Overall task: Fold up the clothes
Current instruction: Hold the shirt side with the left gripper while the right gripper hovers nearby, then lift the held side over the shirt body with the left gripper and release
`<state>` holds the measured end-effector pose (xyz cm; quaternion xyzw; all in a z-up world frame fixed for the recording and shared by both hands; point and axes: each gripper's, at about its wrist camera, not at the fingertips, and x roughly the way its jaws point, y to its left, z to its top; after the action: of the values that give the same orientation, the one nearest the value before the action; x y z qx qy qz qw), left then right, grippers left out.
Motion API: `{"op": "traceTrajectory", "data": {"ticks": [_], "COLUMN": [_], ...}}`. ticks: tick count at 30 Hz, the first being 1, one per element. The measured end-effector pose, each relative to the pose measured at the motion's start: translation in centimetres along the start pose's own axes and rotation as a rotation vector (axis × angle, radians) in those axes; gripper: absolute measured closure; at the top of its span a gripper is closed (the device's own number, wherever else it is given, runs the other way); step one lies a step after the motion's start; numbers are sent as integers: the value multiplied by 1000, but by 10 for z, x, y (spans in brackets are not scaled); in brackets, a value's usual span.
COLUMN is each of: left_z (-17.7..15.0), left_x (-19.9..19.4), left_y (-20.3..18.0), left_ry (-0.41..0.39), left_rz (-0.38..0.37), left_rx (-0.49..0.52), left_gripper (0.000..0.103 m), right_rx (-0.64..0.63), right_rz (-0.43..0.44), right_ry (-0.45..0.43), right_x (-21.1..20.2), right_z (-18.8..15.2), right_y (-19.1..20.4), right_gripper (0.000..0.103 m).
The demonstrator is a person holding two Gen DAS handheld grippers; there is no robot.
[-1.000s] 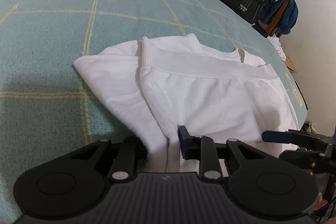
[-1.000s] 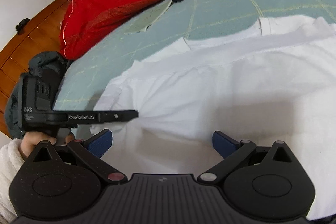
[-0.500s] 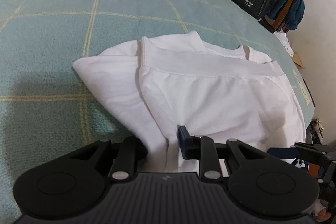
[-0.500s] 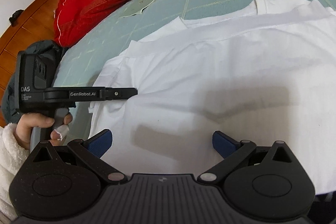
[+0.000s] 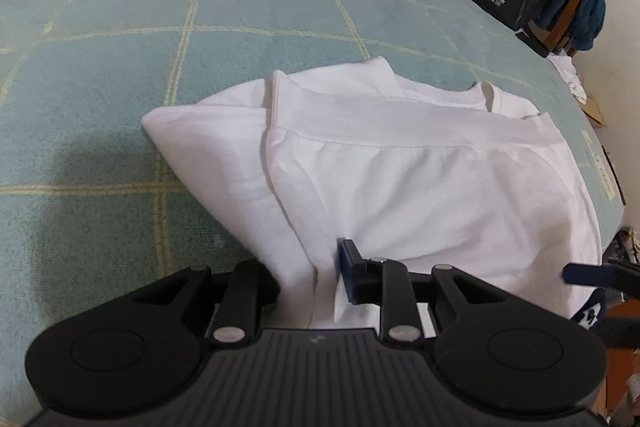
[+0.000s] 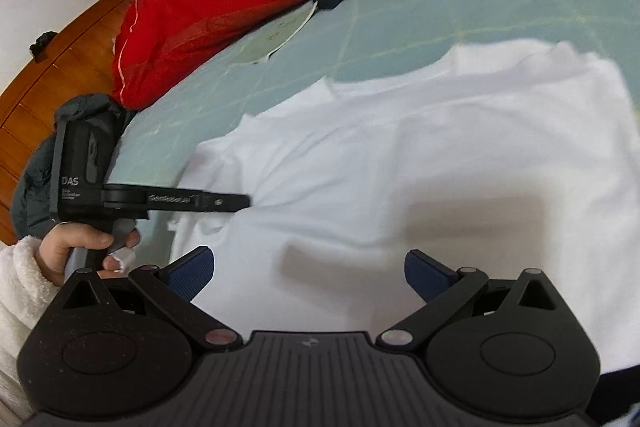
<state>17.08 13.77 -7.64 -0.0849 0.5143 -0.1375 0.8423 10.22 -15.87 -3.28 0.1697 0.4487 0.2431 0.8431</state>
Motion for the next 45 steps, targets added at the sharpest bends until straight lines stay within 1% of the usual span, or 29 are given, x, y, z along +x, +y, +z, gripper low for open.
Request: {"op": "traceTrajectory", "data": {"ticks": [4, 5, 10, 15, 19, 22, 25, 28, 30, 34, 38, 45], "left_z": [1, 2, 5, 10, 14, 19, 24, 29, 33, 38, 45, 63], "left_x": [-3, -3, -10, -25, -41, -51, -57, -61, -61, -56, -47, -20], "left_y": [-7, -8, -21, -37, -53, -65, -74, -83, -91, -107, -124, -156], "left_ry": [-1, 0, 1, -16, -42, -62, -78, -85, -84, -78, -67, -36], "left_rz": [28, 32, 68, 68, 54, 25, -17, -76, -96, -140, -168, -214], "left_rx": [14, 14, 39, 72, 99, 109, 91, 67, 58, 50, 41, 21], "left_gripper": [79, 82, 83, 83, 83, 83, 83, 83, 84, 84, 84, 84], "right_rx": [26, 33, 50, 43, 23, 12, 14, 23, 28, 42, 58, 85], "right_rz": [-12, -15, -8, 18, 37, 57, 71, 78, 81, 89, 95, 98], "right_ry": [-10, -12, -34, -61, -84, -100, -112, -122, -128, -145, -162, -183], "right_x": [-10, -13, -25, -34, -42, -47, -51, -54, -57, -64, -70, -76], "right_z": [-2, -2, -9, -17, -18, -19, -20, -23, -25, -28, -30, -33], "right_y": [-22, -28, -51, -60, -59, -59, -61, -65, -68, -74, -81, -92], "right_gripper": [0, 0, 0, 0, 0, 0, 0, 0, 0, 0, 0, 0]}}
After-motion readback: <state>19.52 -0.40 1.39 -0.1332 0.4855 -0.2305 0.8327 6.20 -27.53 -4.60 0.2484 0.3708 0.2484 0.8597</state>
